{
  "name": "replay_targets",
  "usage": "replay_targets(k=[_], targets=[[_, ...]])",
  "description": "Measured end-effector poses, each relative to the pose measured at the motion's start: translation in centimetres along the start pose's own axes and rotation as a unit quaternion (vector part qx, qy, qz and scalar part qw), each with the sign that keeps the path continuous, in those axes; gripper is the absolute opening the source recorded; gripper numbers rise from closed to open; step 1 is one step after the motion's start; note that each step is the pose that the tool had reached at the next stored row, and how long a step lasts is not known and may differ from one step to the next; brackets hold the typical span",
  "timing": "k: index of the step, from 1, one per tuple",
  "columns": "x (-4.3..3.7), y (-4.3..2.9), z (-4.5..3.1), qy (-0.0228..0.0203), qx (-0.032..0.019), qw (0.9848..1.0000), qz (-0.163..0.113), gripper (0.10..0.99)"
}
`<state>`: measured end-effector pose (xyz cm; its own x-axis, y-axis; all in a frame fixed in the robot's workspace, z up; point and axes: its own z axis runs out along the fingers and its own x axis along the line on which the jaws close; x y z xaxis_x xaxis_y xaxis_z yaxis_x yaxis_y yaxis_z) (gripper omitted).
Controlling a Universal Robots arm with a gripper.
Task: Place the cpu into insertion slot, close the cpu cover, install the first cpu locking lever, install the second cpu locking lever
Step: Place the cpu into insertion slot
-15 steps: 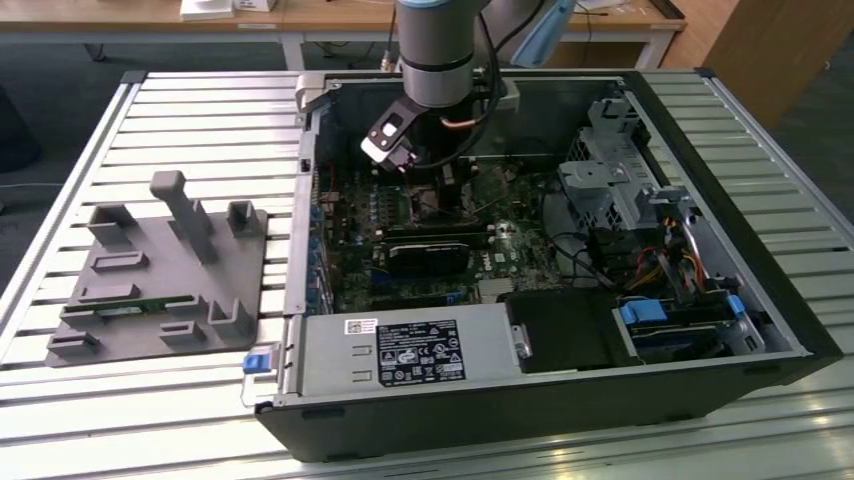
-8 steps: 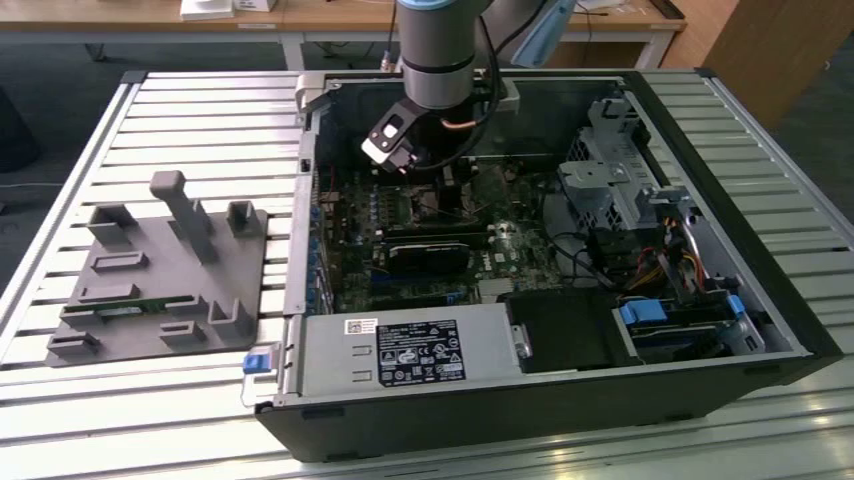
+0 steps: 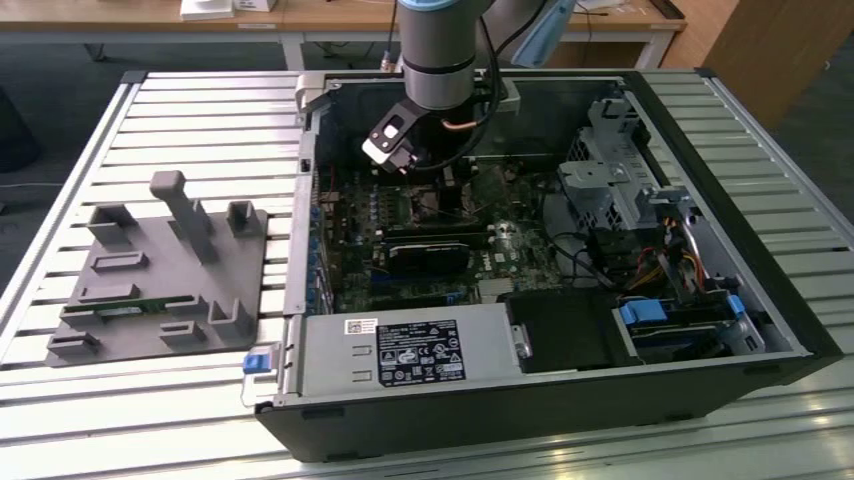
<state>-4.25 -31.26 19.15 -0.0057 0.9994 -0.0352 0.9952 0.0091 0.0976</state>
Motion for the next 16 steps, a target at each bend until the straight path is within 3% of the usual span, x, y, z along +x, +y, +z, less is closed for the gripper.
replay_targets(k=[6, 7, 16], targets=[[0.02, 0.01, 0.04, 0.0006, -0.0003, 1.0000, 0.000, 0.549], [0.02, 0.01, 0.03, 0.0004, -0.0002, 1.0000, 0.000, 0.612], [0.06, -0.06, -0.01, 0.0001, 0.0001, 1.0000, 0.000, 0.612]])
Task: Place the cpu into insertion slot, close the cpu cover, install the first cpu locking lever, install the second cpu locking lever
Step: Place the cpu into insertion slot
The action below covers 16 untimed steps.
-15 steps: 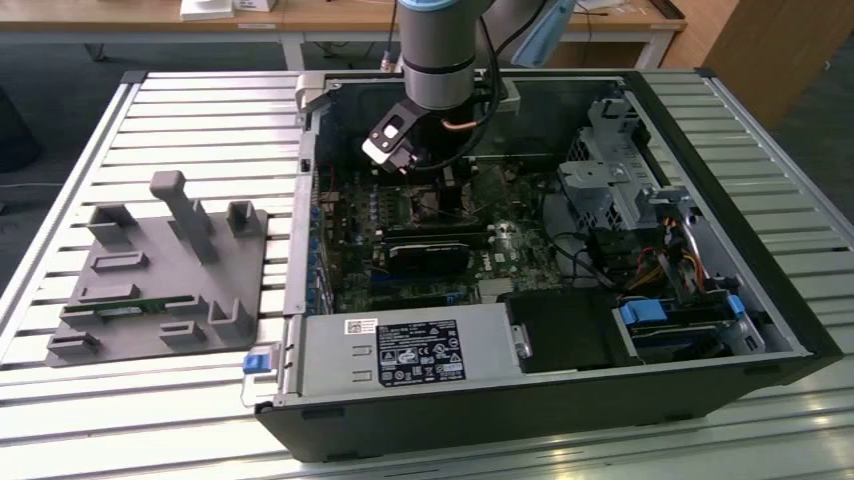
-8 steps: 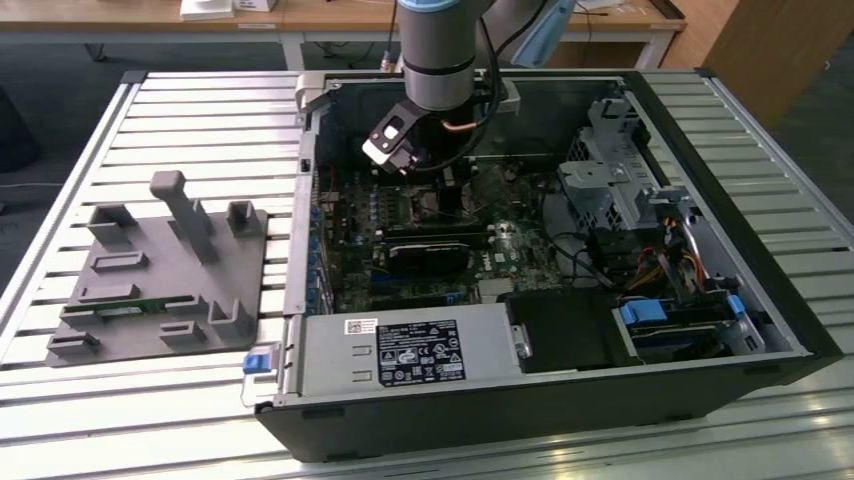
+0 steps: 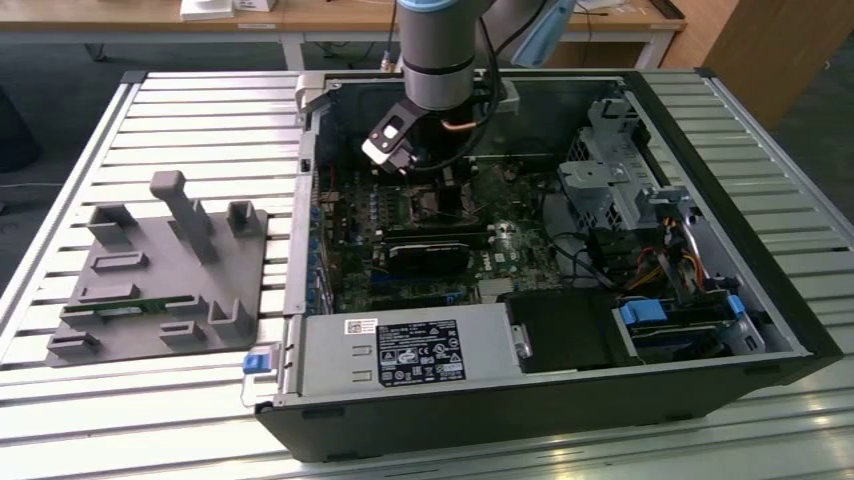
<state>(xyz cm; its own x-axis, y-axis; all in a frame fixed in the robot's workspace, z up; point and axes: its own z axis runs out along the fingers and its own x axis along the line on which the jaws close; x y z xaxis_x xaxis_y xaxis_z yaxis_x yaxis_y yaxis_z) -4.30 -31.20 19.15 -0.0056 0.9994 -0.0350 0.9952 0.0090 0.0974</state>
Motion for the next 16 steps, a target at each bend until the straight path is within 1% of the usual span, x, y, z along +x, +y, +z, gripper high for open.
replay_targets(k=[4, 12, 14, 16], targets=[[0.07, -0.13, -0.01, 0.0002, 0.0000, 1.0000, 0.000, 0.612], [0.23, -0.13, -0.04, 0.0002, 0.0000, 1.0000, 0.000, 0.612], [0.22, -0.10, -0.26, 0.0002, 0.0000, 1.0000, 0.001, 0.612], [0.21, -0.06, -0.68, 0.0003, 0.0000, 1.0000, 0.001, 0.612]])
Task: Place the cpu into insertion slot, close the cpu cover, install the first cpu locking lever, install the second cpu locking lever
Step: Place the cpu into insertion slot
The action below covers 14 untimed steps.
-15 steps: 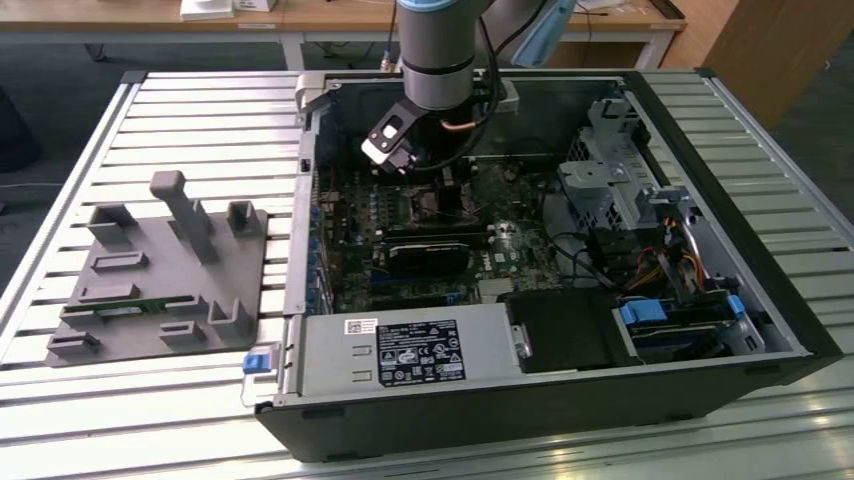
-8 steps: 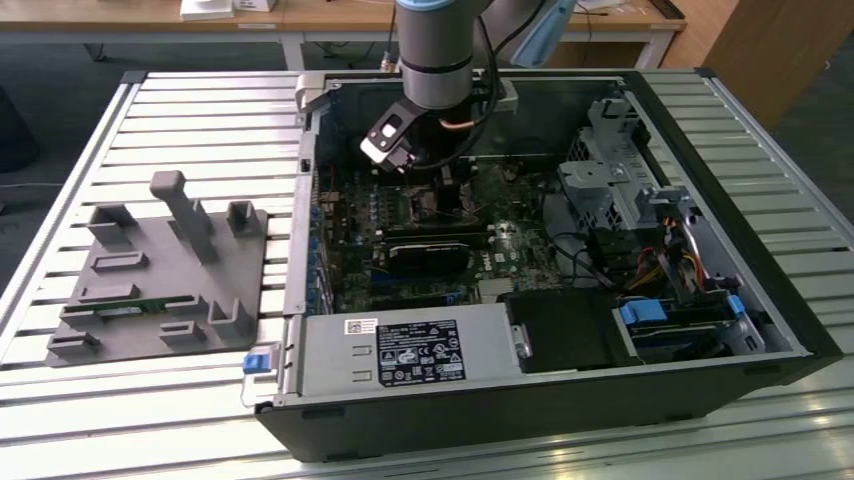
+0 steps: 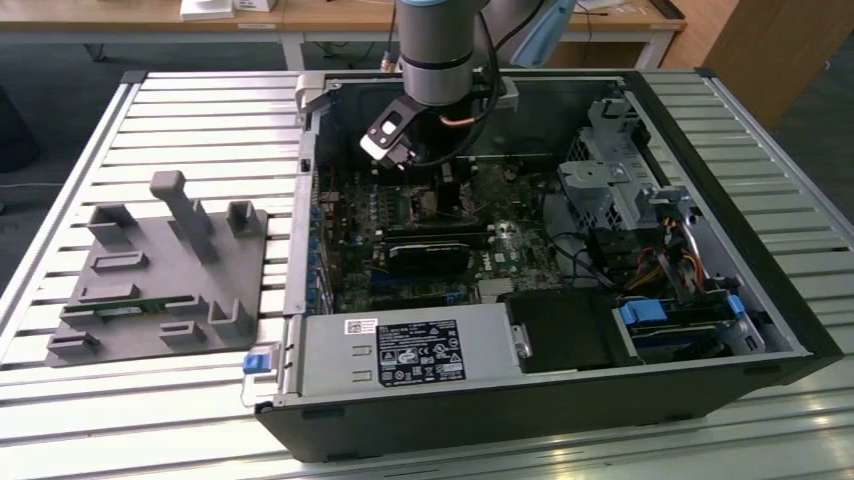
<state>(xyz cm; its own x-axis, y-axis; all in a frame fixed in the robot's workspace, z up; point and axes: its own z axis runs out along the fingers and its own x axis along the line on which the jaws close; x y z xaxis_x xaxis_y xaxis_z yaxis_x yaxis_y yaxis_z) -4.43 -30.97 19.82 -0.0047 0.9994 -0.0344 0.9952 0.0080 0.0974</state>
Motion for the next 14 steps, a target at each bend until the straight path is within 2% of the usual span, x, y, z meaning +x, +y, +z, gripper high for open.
replay_targets(k=[4, 6, 7, 8, 10, 11, 12, 13, 14], targets=[[-0.03, 0.20, -0.79, 0.0000, 0.0013, 1.0000, 0.000, 0.612], [-0.04, 0.46, -1.15, 0.0002, 0.0054, 1.0000, 0.000, 0.600], [-0.04, 0.60, -1.24, 0.0002, 0.0081, 1.0000, 0.000, 0.533], [-0.04, 0.76, -1.28, 0.0004, 0.0116, 0.9999, 0.000, 0.533], [-0.12, 0.94, -1.29, 0.0003, 0.0180, 0.9998, -0.001, 0.416], [-0.21, 0.95, -1.29, 0.0002, 0.0192, 0.9998, -0.001, 0.416], [-0.33, 0.95, -1.28, 0.0003, 0.0196, 0.9998, -0.001, 0.357], [-0.44, 0.95, -1.27, 0.0006, 0.0197, 0.9998, -0.001, 0.357], [-0.52, 0.95, -1.27, 0.0008, 0.0197, 0.9998, -0.001, 0.298]])
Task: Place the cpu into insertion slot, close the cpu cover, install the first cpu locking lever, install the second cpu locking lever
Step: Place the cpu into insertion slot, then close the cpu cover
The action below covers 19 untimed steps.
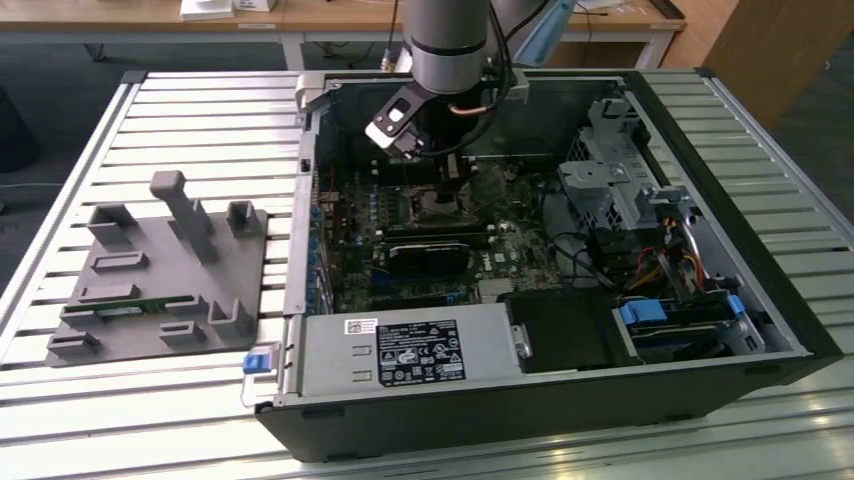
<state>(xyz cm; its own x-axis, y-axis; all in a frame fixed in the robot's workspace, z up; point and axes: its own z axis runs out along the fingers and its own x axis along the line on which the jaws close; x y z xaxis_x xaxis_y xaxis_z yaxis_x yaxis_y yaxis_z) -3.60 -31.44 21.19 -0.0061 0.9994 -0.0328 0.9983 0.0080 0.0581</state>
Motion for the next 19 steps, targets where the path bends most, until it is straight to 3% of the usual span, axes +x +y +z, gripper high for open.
replay_targets(k=[2, 4, 5, 19], targets=[[-0.08, 0.00, 0.00, 0.0003, 0.0002, 1.0000, 0.000, 0.180], [-0.10, 0.00, 0.01, 0.0004, 0.0004, 1.0000, 0.000, 0.180], [-0.10, 0.00, 0.01, 0.0003, 0.0004, 1.0000, 0.000, 0.118], [-0.12, 0.07, -0.30, 0.0003, 0.0007, 1.0000, 0.000, 0.118]])
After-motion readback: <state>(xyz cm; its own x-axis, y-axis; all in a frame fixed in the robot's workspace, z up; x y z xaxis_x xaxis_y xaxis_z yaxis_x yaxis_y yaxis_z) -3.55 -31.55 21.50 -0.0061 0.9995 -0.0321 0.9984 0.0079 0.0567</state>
